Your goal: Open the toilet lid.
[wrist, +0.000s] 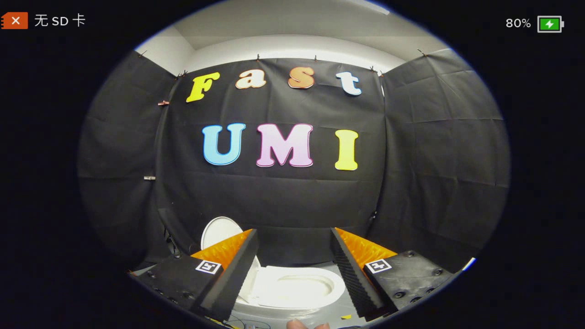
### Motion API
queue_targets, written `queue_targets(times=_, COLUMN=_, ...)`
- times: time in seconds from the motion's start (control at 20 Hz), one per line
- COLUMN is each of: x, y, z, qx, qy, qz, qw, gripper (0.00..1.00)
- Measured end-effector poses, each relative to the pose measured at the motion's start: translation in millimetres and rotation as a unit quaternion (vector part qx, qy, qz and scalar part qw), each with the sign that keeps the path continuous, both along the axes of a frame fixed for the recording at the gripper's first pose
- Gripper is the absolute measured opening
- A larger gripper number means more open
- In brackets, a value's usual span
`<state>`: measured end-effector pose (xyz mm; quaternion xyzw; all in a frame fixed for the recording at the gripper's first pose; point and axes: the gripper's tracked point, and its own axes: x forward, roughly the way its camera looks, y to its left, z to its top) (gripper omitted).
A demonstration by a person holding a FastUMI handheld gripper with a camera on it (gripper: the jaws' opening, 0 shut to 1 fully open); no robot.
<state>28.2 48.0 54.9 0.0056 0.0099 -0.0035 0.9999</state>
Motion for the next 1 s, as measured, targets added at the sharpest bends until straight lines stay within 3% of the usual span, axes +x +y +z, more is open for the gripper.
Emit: queue_targets(times=1.0, x=-12.7, y=1.3, z=8.1, qx=0.002, qy=-0.012, qz=0.007, qw=1.000, gripper=0.98)
